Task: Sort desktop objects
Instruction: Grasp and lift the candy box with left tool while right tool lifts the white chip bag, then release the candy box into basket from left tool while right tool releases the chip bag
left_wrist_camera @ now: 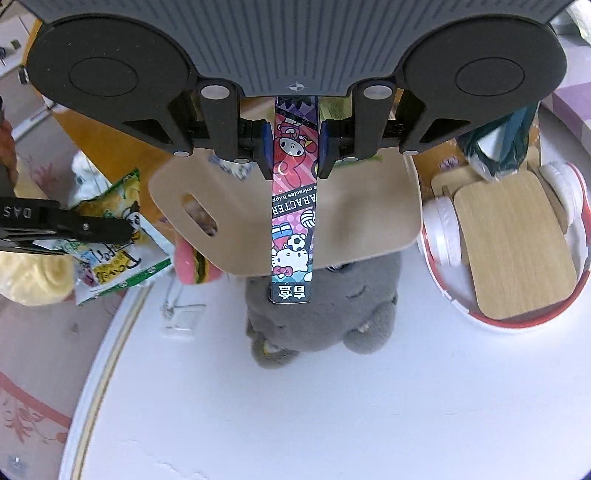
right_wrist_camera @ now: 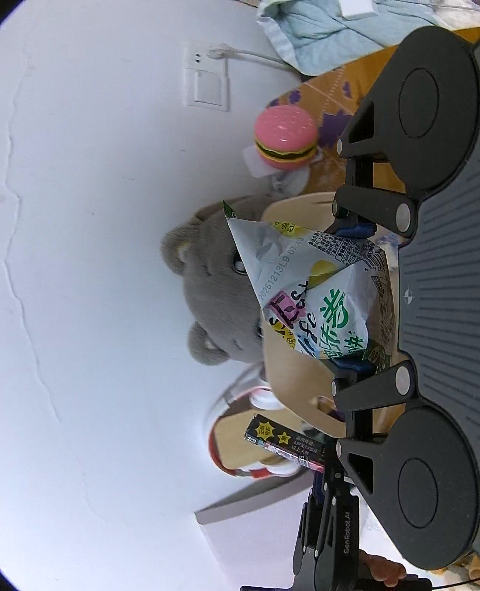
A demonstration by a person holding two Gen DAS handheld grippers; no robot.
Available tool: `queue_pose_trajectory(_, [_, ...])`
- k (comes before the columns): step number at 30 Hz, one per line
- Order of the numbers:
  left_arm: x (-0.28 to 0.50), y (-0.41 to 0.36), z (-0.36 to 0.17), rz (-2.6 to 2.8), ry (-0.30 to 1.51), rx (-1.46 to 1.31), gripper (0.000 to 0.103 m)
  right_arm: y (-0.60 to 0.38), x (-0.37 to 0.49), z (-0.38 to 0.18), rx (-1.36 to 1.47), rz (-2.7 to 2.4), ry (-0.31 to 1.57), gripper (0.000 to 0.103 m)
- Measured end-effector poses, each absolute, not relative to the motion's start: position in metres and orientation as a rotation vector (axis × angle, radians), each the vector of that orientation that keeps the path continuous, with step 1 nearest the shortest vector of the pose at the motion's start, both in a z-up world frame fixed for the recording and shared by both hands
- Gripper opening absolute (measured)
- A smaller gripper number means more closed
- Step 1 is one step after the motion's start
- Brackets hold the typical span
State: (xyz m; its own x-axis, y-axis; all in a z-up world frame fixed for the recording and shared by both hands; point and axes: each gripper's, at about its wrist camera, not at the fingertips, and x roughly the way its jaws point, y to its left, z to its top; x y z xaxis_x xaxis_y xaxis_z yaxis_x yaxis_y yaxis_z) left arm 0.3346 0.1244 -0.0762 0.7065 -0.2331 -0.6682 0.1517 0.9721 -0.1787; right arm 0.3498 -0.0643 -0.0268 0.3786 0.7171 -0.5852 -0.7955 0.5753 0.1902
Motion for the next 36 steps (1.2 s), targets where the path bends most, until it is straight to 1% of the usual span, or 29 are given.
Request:
queue_pose_trajectory(4, [0.355,0.122,-0.081,-0.203,0.772,-0.131,0.024,-0.05,0.362,-0.027,-0.14,0.963,0.664,0.054])
queue_pose_trajectory(9, [0.38,0.112,-0.101,-0.167,0.828,-0.125,0.024,-0.028,0.374,-0.037,-0.184,0.949,0.66,0.054])
queue_pose_trajectory(24, [0.416,0.093,-0.148,-0.103,0.982,-0.101,0.023,0.005,0.402,-0.1,-0.253,0.862,0.845,0.054])
queue_pose_trajectory(32, [0.419,0.085,-0.155,-0.08,1.009,-0.056,0.023,0.012,0.405,-0.113,-0.336,0.832,0.867,0.055])
queue_pose_trajectory(33, [0.418,0.084,-0.155,-0.072,1.01,-0.051,0.027,0.013,0.405,-0.114,-0.345,0.83,0.871,0.056])
queue_pose_trajectory(34, [0.418,0.083,-0.155,-0.069,1.014,-0.048,0.036,0.013,0.406,-0.115,-0.35,0.827,0.875,0.064])
queue_pose_trajectory(35, [0.416,0.083,-0.155,-0.068,1.015,-0.048,0.042,0.012,0.407,-0.115,-0.352,0.824,0.879,0.065])
queue_pose_trajectory(36, [0.415,0.083,-0.154,-0.061,1.013,-0.047,0.054,0.011,0.408,-0.115,-0.345,0.831,0.882,0.069])
